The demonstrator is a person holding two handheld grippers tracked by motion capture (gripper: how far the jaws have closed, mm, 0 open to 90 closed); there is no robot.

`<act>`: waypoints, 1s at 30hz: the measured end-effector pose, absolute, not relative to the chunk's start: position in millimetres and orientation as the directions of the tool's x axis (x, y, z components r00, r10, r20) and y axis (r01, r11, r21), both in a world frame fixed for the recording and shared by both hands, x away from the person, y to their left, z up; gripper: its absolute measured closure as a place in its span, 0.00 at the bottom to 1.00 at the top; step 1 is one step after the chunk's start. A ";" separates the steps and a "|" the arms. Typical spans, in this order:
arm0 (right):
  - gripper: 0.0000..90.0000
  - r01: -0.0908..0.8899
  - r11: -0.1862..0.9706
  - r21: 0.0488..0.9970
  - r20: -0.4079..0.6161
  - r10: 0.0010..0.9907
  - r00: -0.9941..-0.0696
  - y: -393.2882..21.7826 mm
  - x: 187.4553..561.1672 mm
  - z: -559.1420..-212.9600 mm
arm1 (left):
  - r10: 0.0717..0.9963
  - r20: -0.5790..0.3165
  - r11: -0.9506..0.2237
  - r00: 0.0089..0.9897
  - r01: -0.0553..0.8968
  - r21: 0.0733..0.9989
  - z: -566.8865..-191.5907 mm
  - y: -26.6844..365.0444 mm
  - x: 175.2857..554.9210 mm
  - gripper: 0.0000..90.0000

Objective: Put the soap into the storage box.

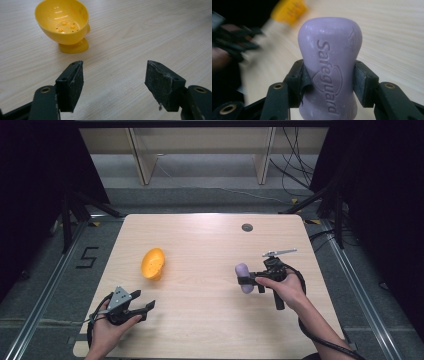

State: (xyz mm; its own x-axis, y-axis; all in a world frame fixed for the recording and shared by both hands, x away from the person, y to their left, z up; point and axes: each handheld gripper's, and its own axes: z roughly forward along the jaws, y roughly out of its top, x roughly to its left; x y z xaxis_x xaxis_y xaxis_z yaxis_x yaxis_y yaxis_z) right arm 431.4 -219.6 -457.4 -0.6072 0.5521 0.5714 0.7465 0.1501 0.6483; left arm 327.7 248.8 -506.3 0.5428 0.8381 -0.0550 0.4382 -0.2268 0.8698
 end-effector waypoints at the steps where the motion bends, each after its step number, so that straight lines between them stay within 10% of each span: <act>1: 0.56 0.746 0.150 0.648 0.571 0.552 -0.607 -219.6 431.4 -457.4 | 0.837 -0.047 -0.234 0.545 0.435 0.870 -505.9 248.9 327.7 0.34; 9: 0.56 0.713 -0.041 0.700 0.649 0.452 -0.612 -215.2 414.1 -456.2 | 0.836 -0.056 -0.226 0.546 0.435 0.872 -505.5 248.2 327.4 0.34; 24: 0.56 0.665 -0.025 0.746 0.588 0.493 -0.641 -215.2 414.1 -455.9 | 0.837 -0.055 -0.227 0.545 0.436 0.871 -505.5 248.4 327.4 0.34; 30: 0.56 0.455 0.273 0.847 0.211 0.614 -0.761 -202.1 403.2 -441.1 | 0.835 -0.081 -0.201 0.544 0.438 0.876 -504.7 247.3 326.9 0.34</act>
